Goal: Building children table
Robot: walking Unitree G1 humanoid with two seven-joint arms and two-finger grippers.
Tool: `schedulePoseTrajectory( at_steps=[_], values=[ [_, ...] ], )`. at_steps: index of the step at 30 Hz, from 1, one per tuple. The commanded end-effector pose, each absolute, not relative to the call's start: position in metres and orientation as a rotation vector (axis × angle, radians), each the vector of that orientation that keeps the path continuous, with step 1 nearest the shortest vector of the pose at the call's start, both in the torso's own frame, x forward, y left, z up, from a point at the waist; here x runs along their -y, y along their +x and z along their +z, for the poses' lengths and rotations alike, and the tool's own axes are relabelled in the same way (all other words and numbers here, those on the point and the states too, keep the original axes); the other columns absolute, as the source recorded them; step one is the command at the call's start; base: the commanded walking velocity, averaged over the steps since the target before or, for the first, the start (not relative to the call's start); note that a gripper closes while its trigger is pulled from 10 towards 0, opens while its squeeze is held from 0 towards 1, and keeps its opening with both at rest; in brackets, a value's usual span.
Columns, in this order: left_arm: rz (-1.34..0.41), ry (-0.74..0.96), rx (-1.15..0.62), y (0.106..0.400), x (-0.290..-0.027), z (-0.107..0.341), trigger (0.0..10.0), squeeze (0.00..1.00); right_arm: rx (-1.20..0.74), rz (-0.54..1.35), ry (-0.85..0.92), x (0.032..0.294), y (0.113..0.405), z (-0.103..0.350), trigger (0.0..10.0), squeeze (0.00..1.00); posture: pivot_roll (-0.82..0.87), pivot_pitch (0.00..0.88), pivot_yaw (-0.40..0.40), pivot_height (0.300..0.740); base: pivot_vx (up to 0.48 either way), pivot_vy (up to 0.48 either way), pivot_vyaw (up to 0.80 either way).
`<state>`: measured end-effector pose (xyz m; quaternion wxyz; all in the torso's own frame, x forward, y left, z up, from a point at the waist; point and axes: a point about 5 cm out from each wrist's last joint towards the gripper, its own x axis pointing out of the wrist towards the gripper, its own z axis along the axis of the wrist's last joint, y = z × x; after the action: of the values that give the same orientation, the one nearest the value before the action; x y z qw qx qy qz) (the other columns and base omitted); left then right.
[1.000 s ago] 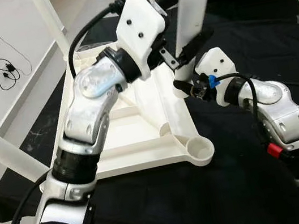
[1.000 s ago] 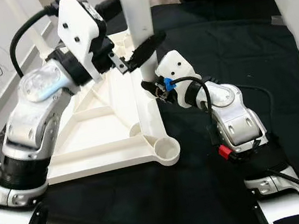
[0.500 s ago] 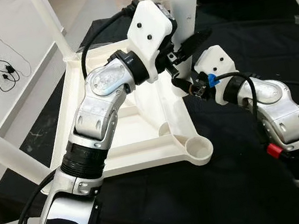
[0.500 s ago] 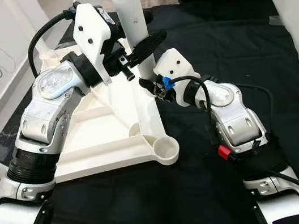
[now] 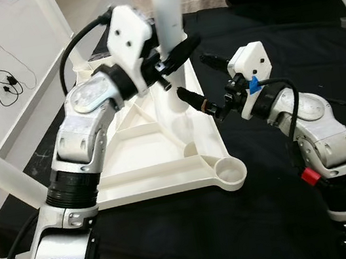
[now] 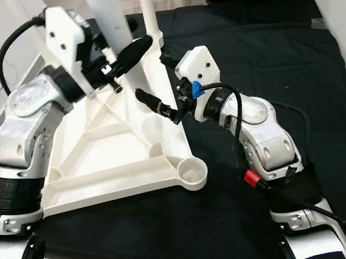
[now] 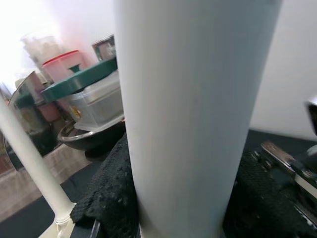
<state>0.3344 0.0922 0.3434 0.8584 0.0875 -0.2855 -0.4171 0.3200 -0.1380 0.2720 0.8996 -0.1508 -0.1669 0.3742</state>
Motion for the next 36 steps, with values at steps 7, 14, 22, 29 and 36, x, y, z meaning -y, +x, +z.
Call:
schedulePoseTrajectory(
  at_steps=[7, 14, 22, 29, 36],
  values=[
    [-0.982, -0.045, 0.591, 0.332, -0.113, 0.356, 0.0, 0.0, 0.167, 0.944, -0.309, 0.123, 0.31, 0.241, 10.0, 1.0, -0.06, 0.166, 0.073, 0.74, 0.0, 0.0, 0.0],
    [-1.13, -0.145, 0.511, 0.329, -0.104, 0.345, 0.0, 0.0, 0.137, 0.933, -0.308, 0.109, 0.317, 0.235, 10.0, 0.82, -0.06, 0.171, 0.072, 0.74, 0.0, 0.0, 0.0],
    [-1.275, -0.145, 0.41, 0.322, -0.086, 0.33, 0.0, 0.0, 0.141, 0.904, -0.287, 0.101, 0.324, 0.239, 10.0, 0.0, -0.06, 0.164, 0.066, 0.74, 0.0, 0.0, 0.0],
    [-1.353, -0.158, 0.378, 0.314, -0.071, 0.325, 0.0, 0.0, 0.102, 1.046, -0.223, 0.083, 0.311, 0.237, 10.0, 0.0, -0.06, 0.177, 0.066, 0.74, 0.0, 0.0, 0.0],
    [-1.429, -0.148, 0.369, 0.308, -0.054, 0.328, 0.0, 0.0, 0.037, 1.025, -0.226, 0.075, 0.313, 0.229, 10.0, 0.0, -0.06, 0.176, 0.069, 0.74, 0.0, 0.0, 0.0]
  ],
)
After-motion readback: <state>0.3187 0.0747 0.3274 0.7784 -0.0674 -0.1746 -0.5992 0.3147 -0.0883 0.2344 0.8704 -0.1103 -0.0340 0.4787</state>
